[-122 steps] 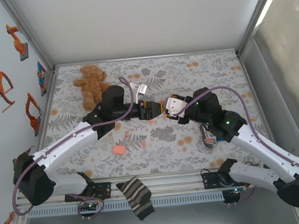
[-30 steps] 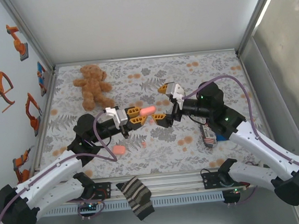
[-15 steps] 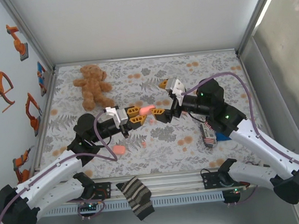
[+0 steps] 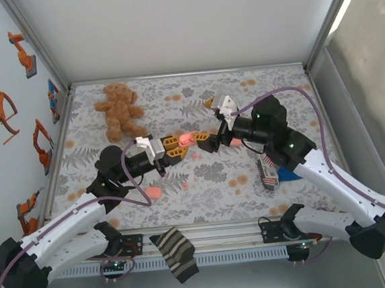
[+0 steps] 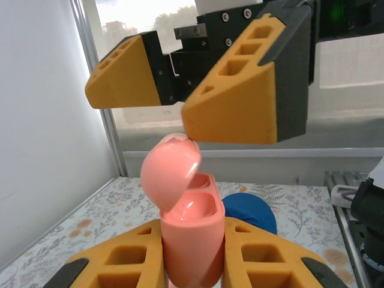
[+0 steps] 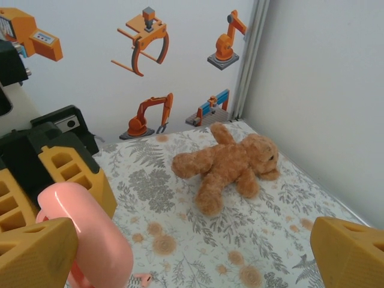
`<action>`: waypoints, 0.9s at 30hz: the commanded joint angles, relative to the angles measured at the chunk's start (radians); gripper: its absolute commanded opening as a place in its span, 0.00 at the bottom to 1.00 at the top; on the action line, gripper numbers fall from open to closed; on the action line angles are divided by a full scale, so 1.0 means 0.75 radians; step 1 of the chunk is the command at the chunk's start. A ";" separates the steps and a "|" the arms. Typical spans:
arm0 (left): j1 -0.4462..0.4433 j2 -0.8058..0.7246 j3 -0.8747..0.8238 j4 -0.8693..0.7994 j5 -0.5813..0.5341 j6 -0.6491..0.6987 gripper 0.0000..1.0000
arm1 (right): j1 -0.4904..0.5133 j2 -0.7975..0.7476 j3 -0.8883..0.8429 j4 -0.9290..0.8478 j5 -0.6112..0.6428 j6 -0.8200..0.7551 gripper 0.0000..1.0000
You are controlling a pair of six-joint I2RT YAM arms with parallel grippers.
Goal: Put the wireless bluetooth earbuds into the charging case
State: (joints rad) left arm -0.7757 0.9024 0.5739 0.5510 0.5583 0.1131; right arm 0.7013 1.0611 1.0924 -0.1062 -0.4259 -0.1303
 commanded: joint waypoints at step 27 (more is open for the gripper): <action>-0.011 -0.162 -0.090 -0.065 -0.032 -0.012 0.02 | -0.019 -0.143 0.053 -0.176 0.613 0.300 1.00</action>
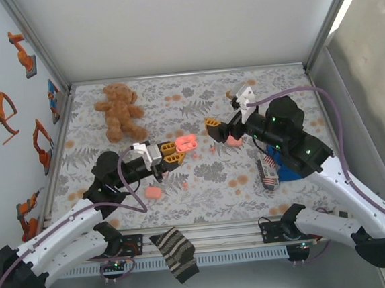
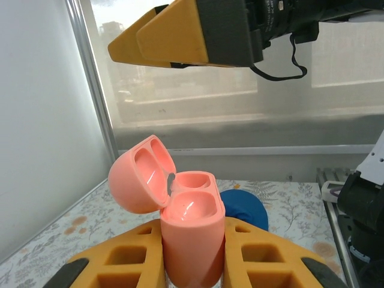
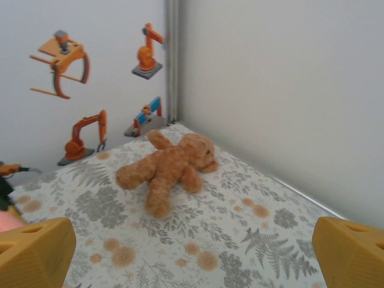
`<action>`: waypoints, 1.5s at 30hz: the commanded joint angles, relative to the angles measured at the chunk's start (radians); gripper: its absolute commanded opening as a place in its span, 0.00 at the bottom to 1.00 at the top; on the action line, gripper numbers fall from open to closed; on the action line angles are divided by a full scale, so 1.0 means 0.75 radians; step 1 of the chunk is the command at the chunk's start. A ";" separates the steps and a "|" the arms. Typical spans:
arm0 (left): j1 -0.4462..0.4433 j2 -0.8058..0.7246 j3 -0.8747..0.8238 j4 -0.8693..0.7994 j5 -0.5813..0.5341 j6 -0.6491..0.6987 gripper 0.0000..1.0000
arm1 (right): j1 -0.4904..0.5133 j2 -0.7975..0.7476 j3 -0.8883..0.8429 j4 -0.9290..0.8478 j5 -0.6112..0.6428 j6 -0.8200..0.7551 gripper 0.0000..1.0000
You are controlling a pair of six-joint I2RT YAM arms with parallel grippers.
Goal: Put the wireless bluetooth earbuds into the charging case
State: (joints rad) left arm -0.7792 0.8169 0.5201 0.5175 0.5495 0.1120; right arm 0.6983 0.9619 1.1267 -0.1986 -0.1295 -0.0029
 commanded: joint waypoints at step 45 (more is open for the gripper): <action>-0.010 -0.609 -0.125 -0.461 -0.207 -0.021 0.03 | -0.070 1.405 0.477 -0.532 -0.346 0.264 0.53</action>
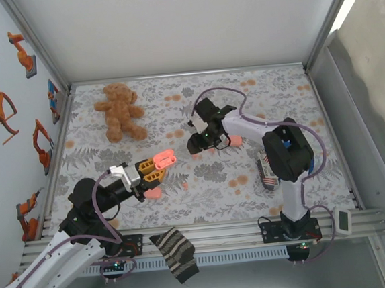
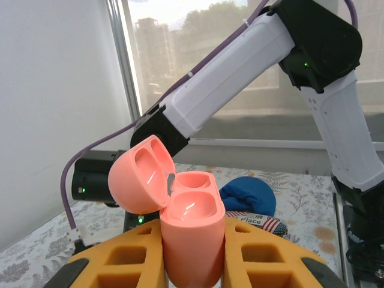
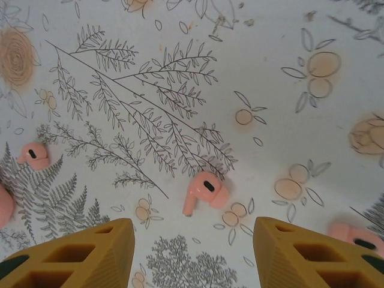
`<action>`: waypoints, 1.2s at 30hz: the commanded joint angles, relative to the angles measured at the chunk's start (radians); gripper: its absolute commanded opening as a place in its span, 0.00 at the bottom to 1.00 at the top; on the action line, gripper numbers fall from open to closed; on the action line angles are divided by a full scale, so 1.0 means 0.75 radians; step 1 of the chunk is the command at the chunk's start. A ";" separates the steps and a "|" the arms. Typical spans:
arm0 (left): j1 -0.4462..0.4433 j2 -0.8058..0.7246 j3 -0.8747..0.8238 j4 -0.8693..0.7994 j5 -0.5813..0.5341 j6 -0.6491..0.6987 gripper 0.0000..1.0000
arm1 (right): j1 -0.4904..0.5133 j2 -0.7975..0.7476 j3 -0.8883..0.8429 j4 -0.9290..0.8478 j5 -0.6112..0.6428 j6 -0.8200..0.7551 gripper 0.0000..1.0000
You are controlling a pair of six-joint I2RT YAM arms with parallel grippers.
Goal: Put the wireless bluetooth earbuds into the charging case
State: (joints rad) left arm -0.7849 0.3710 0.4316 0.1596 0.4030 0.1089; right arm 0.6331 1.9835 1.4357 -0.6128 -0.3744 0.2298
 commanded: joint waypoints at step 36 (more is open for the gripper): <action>-0.005 0.055 0.001 0.051 -0.014 -0.024 0.03 | 0.050 0.096 -0.020 0.028 0.017 -0.069 0.35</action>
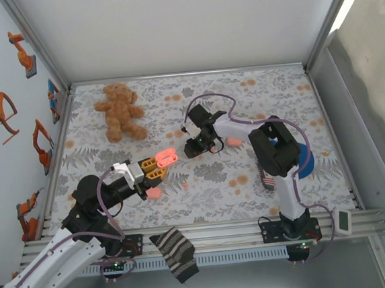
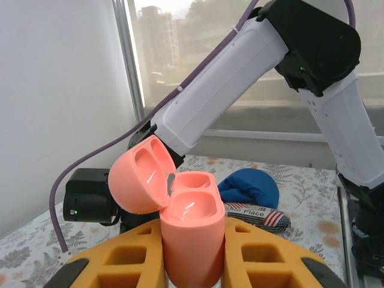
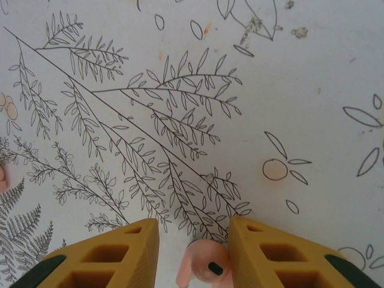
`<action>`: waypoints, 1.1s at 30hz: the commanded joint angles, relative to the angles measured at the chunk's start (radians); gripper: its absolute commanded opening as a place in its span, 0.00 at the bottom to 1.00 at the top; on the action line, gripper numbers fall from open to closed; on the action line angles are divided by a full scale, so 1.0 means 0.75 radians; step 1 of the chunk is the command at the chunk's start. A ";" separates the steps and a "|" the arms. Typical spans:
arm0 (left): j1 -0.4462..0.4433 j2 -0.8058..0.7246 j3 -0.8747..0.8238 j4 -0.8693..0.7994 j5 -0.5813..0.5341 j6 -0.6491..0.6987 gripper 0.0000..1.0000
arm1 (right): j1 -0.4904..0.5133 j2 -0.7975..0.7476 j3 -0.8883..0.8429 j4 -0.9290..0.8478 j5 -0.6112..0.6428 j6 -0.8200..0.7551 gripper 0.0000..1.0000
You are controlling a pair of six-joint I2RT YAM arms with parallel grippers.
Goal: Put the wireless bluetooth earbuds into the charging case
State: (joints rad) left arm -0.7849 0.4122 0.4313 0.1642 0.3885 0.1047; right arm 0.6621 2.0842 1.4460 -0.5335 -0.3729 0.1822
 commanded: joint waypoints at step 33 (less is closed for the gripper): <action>-0.007 0.005 0.004 0.041 -0.017 -0.021 0.03 | 0.013 -0.056 -0.045 -0.141 0.090 -0.029 0.22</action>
State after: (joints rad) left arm -0.7849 0.4206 0.4313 0.1646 0.3813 0.0978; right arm 0.6647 2.0655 1.4265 -0.5720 -0.3355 0.1696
